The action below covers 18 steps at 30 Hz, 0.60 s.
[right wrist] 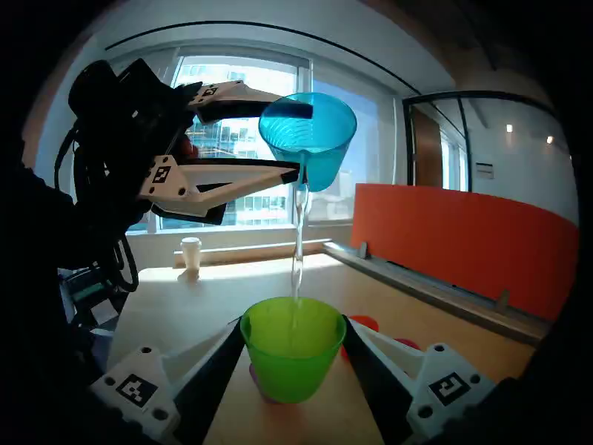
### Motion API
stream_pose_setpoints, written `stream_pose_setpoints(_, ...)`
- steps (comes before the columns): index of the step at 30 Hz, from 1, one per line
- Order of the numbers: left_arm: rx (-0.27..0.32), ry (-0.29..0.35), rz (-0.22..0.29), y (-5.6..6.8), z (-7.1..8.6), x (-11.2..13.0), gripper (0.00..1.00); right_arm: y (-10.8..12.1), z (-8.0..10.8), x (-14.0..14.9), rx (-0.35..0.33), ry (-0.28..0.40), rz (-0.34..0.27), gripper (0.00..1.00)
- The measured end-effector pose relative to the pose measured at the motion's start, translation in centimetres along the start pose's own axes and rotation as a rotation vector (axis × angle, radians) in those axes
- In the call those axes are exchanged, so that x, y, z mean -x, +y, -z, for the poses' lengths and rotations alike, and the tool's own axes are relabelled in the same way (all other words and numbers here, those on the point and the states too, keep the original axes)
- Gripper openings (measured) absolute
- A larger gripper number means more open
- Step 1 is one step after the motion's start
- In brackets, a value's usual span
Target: Pour water
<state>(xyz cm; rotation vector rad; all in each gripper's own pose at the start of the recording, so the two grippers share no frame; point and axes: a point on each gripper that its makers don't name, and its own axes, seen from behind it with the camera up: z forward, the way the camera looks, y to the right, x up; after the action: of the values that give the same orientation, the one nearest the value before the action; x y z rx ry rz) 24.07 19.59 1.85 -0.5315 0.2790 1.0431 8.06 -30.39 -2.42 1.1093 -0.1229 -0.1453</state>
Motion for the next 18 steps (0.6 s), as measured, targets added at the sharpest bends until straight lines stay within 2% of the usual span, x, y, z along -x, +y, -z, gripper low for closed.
stream_pose_setpoints(18,0.0,-0.002,-0.051,-0.18,0.04,-0.25,0.83,0.11,0.0,-0.03,0.003,0.001,0.004,0.92)
